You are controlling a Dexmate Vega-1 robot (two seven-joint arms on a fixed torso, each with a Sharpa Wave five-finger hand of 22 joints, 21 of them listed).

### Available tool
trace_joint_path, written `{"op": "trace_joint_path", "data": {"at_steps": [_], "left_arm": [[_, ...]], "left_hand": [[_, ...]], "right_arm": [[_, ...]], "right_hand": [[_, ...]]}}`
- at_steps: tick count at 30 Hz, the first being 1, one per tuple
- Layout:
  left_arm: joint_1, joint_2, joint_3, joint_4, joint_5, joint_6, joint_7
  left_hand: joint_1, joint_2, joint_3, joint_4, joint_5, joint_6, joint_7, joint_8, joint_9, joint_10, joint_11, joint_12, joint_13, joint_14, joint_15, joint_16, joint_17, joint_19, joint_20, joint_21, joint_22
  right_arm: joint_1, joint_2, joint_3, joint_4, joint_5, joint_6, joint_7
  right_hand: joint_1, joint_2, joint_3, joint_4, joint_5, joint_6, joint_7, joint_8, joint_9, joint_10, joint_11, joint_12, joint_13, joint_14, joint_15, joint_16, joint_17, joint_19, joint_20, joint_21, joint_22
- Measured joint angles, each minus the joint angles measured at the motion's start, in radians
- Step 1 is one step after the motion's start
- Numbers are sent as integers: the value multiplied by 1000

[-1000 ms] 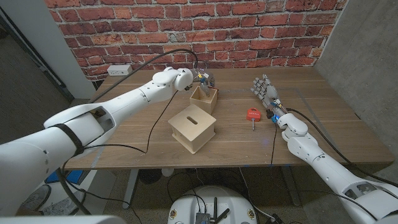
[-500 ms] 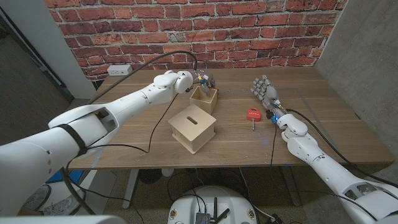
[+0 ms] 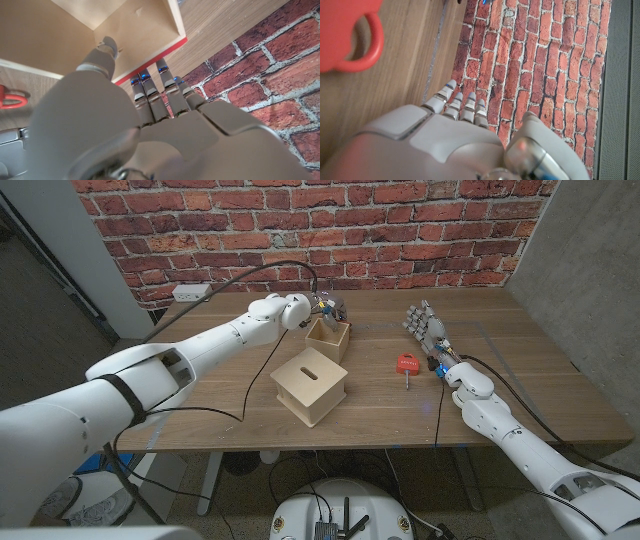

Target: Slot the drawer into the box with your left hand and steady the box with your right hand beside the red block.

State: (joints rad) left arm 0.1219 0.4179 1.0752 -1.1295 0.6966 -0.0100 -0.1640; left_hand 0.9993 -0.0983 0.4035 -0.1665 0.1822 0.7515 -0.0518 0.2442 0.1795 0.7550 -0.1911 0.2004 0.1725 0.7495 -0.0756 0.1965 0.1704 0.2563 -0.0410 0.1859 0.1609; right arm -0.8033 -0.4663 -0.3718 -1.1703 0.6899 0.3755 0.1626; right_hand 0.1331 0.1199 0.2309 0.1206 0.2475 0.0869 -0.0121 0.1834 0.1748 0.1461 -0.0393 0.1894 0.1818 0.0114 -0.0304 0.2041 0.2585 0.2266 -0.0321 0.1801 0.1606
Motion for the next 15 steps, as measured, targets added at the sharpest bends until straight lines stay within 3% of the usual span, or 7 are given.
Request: {"op": "trace_joint_path", "data": {"at_steps": [9,15], "left_arm": [[-11,0,11,15,-5,-9,8],[-11,6,11,7,-8,-9,9]], "left_hand": [[26,26,-11,2,8,73,-9,3,0,71,4,0,0,63,-20,8,0,42,1,0,0],[37,57,-7,5,14,103,0,3,0,95,9,0,0,111,-32,8,0,67,0,0,0]], "right_arm": [[2,3,-1,3,0,0,0],[2,4,-2,3,0,-2,-2]], "right_hand": [[0,0,0,0,0,4,4,2,0,0,0,0,0,0,0,0,-3,0,0,0,0],[0,0,4,4,0,4,4,2,0,0,0,0,0,0,0,0,-3,0,0,0,0]]}}
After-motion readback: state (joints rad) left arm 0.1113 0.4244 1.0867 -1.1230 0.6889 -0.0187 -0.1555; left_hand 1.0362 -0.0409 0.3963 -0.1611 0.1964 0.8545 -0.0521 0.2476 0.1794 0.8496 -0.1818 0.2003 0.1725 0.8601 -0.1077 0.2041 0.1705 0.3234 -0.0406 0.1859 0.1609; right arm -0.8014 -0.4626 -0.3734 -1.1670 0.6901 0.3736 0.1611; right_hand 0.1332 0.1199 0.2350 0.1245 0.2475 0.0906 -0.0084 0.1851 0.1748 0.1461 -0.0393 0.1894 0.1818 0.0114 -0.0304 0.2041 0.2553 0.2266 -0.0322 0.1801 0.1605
